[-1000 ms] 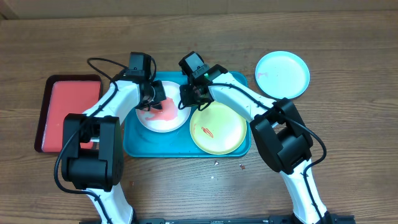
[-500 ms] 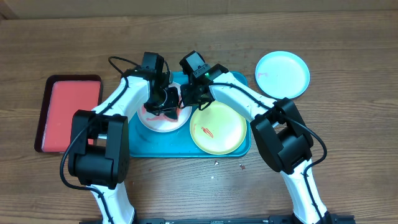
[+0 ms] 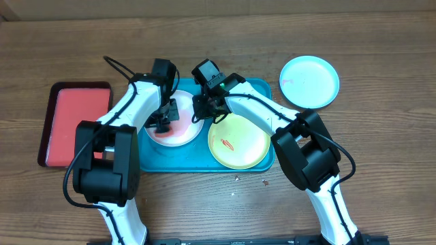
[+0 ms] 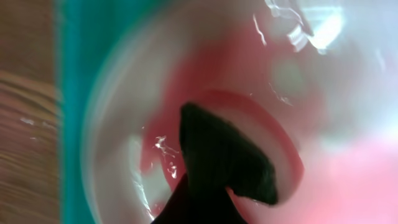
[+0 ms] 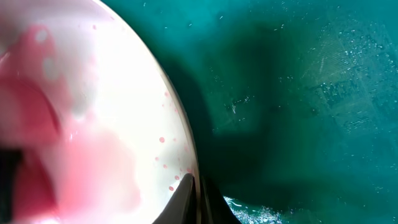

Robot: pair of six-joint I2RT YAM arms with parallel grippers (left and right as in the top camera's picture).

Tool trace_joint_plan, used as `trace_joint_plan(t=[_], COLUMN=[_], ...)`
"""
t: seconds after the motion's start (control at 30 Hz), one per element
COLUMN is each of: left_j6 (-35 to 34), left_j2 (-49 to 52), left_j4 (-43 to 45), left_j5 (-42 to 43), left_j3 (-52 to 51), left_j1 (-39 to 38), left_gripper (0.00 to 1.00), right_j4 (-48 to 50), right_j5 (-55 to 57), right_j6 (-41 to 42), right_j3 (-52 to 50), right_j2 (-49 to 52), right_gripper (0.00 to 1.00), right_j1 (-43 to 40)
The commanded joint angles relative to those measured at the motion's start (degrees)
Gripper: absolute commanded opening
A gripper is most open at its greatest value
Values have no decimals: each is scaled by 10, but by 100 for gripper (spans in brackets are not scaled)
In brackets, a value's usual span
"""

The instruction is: Clean dirty plates on tray and stack at the side

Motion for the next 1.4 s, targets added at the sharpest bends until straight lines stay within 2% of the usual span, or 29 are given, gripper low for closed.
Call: trace_joint_plan(t=[0.0,0.1,0.27,0.33,0.43,0.63,0.97,1.17,1.37], left_j6=[-25,-33,-30,-31,-31,-4,-13,-17,-27], left_j2=[17,17,17,17,17,16,-65,-134,-133], left_j4=[38,85,154,162,151,91,-17,-21,-30], left_j5=[-78,-30,211,260,278,257,111,111,113], left_j3=[-4,-4,-5,-5,-5,-2,49,51,48], left_j1=[13,10,7,2,-7,-3,106,190,275], left_gripper=[4,4,4,4,4,4,4,4,4], right_j4=[-5,-4,-2,-2,-4,-5,-9,-50,-91], right_j5=[17,17,17,17,17,17,17,34,130], right_j6=[-3,-3,-3,-3,-3,-3,-17,-53,-58], right_j3=[-12,-12,-12,-12,-12,-11,3,55,112], right_j2=[5,5,5,5,5,5,5,3,-14], right_gripper=[4,4,4,4,4,4,4,4,4], right_j1=[-6,-6,-6,-6,-6,-6,-11,-9,10])
